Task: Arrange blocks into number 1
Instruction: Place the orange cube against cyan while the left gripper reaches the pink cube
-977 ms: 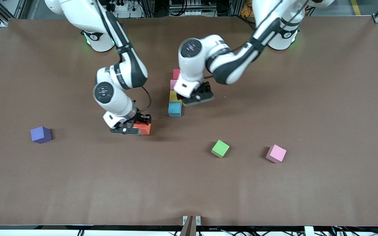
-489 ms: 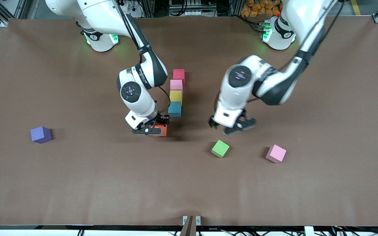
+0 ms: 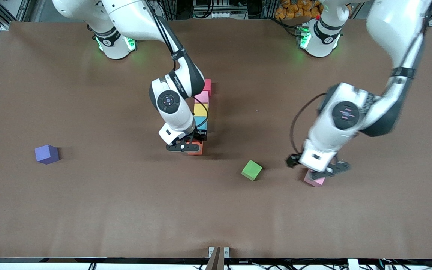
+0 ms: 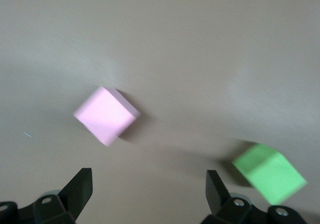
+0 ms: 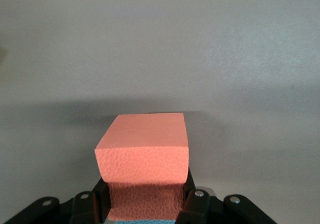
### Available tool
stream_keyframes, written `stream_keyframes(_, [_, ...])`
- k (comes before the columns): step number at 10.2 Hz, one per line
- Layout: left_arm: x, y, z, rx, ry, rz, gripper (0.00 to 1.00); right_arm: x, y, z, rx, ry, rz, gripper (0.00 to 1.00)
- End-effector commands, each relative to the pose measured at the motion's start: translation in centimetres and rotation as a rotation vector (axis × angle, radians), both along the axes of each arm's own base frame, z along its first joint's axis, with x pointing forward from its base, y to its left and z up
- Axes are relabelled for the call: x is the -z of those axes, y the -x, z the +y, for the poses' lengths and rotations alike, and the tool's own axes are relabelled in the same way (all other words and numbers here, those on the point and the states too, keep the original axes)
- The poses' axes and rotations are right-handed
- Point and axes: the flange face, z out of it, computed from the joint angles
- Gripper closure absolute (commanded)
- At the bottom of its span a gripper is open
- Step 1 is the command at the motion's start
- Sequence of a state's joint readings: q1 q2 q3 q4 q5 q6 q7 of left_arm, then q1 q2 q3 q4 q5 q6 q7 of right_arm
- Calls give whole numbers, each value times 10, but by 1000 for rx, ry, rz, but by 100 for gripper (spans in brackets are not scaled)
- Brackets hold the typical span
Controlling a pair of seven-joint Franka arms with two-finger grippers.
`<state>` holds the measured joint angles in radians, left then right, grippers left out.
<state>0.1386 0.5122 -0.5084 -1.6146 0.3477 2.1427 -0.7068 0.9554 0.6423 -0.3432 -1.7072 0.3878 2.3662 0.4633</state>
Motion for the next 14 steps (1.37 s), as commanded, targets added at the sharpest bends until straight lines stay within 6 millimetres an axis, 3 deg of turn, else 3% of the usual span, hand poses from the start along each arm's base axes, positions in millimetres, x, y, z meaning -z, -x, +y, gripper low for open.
stream_keyframes(1, [-37,-12,37,100,2,-2,0,10,12,11,4,6,24,47])
stream_keyframes(4, [-39,-15,55,116,-12,17,0,14,22,20,-5,6,39,46])
stream_keyframes(5, [-36,-17,97,70,-8,26,0,20,27,20,-7,10,50,46])
stream_keyframes(6, [-63,-11,100,140,53,19,0,21,28,19,-8,14,54,45])
stream_keyframes(8, [-69,-4,120,153,37,68,0,20,30,19,-9,18,71,40])
stream_keyframes(10, [-94,11,124,198,-34,113,0,19,31,18,-4,23,84,0])
stream_keyframes(14, [-153,50,117,163,-40,115,0,-11,18,8,-1,-4,71,0])
